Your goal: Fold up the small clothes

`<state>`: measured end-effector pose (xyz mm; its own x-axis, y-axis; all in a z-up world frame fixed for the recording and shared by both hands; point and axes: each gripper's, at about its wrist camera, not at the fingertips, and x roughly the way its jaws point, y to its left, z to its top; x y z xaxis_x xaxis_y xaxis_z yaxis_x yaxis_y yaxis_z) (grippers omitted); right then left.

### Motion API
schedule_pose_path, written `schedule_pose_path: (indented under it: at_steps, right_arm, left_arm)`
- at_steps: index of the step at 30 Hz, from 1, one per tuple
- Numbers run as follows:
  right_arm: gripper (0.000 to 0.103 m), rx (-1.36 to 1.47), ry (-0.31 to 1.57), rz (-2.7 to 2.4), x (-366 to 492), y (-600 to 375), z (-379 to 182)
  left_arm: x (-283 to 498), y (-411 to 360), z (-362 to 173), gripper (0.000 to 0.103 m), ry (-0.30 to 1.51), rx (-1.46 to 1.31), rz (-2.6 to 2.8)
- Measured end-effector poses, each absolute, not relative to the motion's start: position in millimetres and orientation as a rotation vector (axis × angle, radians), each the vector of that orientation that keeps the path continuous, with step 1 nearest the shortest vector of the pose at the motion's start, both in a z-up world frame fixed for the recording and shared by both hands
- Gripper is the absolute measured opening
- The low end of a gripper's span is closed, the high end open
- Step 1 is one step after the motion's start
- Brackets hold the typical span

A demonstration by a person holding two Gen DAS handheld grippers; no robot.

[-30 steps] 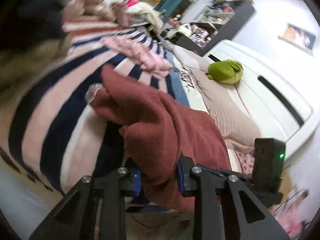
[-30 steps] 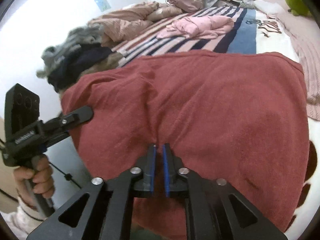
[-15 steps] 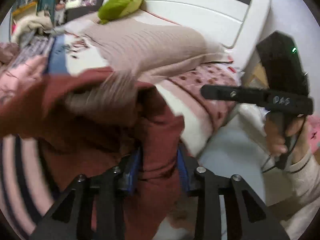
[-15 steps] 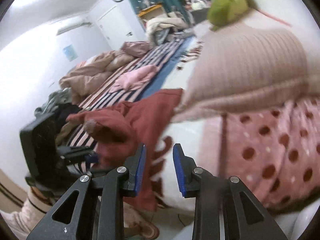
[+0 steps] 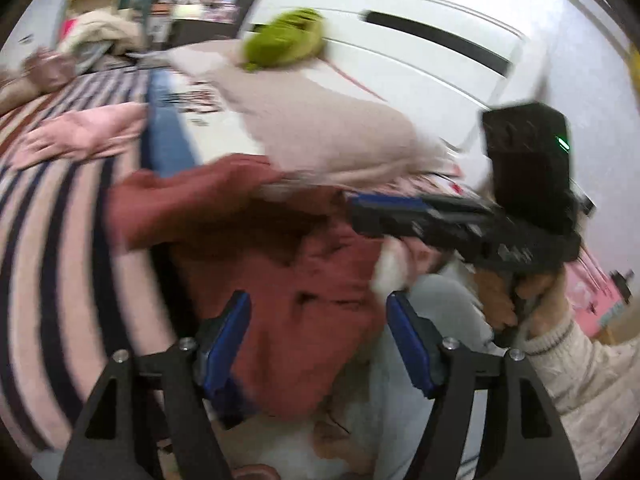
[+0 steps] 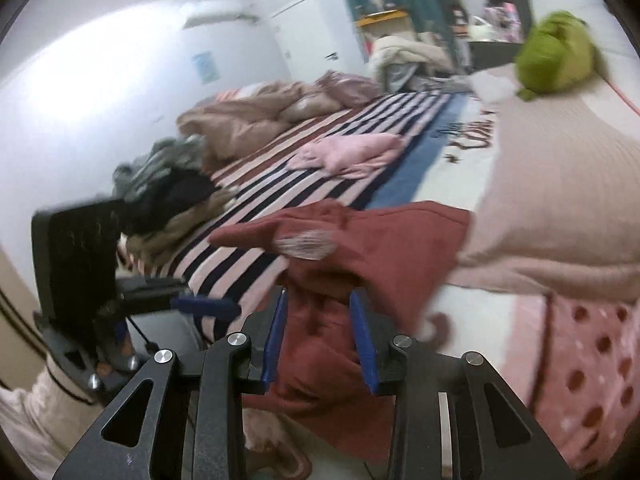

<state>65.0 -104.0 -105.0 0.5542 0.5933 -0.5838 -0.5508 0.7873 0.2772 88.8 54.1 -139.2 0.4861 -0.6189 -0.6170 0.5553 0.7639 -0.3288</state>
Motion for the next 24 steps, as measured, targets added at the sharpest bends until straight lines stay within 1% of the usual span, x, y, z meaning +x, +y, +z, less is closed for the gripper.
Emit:
schedule_pose_path:
  at_steps: [1,3,4,5,6,9,12,15,20,24]
  right_arm:
    - [0.025,0.050,0.720,0.685,66,-98,-107]
    - [0.017,-0.001,0.725,0.689,69,-81,-112]
    - [0.016,-0.031,0.718,0.684,69,-72,-111]
    - [0.012,-0.068,0.706,0.684,72,-63,-108]
    - [0.004,-0.095,0.710,0.694,76,-56,-106]
    - [0.004,-0.200,0.807,0.661,95,-38,-112]
    - [0.004,-0.253,0.902,0.576,103,-49,-127]
    - [0.004,-0.193,0.980,0.563,94,-79,-141]
    - [0.004,-0.087,1.042,0.531,76,-116,-159]
    - [0.004,-0.115,1.054,0.514,67,-118,-153]
  left_arm:
    - [92,60,-143,0.066,0.791,-0.101,-0.690]
    - [100,71,-151,0.066,0.807,-0.123,-0.635]
    - [105,74,-156,0.066,0.812,-0.130,-0.612]
    - [111,76,-161,0.066,0.821,-0.144,-0.592]
    - [115,76,-165,0.066,0.831,-0.157,-0.580]
    - [130,80,-176,0.066,0.852,-0.204,-0.554]
    - [134,81,-180,0.066,0.846,-0.224,-0.556]
    - [139,83,-183,0.066,0.838,-0.243,-0.568]
    - [158,77,-189,0.066,0.855,-0.267,-0.565]
    - [161,82,-186,0.066,0.839,-0.311,-0.549]
